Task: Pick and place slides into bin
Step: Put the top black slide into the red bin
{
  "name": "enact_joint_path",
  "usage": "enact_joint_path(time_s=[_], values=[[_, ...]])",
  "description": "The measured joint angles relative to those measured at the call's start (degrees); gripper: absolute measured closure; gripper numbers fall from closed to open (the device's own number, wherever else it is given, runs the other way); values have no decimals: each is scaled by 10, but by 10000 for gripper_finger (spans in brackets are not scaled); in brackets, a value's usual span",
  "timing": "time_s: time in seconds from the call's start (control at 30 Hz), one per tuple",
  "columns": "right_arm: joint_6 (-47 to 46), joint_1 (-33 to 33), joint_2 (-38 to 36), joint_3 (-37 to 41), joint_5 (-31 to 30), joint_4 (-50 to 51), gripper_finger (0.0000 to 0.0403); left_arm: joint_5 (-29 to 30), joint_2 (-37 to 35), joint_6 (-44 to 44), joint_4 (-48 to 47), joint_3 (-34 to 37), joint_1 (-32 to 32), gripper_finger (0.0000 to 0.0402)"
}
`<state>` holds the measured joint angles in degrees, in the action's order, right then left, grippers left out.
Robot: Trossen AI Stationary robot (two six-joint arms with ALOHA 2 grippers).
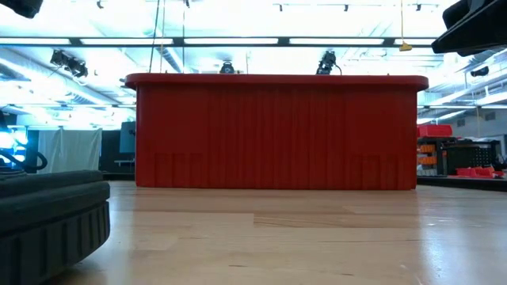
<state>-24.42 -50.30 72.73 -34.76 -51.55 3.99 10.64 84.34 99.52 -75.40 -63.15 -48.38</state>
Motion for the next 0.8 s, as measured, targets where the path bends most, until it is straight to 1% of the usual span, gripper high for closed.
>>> enact_joint_path(time_s=[0.07, 0.17, 0.27, 0.33, 0.43, 0.6, 0.7, 0.8], values=[[0, 0, 0, 0, 0, 0, 355, 1, 0, 9, 15, 16, -1, 189], [0, 0, 0, 0, 0, 0, 355, -7, 0, 17, 63, 61, -2, 189], [0, 0, 0, 0, 0, 0, 355, -19, 0, -14, 92, 98, 3, 189], [1, 0, 0, 0, 0, 0, 355, -22, -3, -22, 93, 114, 9, 188], [1, 0, 0, 0, 0, 0, 355, -28, -19, -59, 99, 135, 20, 188], [1, 0, 0, 0, 0, 0, 355, -61, -68, -72, 187, 185, 38, 189], [1, 0, 0, 0, 0, 0, 355, -75, -92, -40, 263, 214, 44, 189], [2, 0, 0, 0, 0, 0, 355, -86, -109, -13, 315, 225, 52, 193]])
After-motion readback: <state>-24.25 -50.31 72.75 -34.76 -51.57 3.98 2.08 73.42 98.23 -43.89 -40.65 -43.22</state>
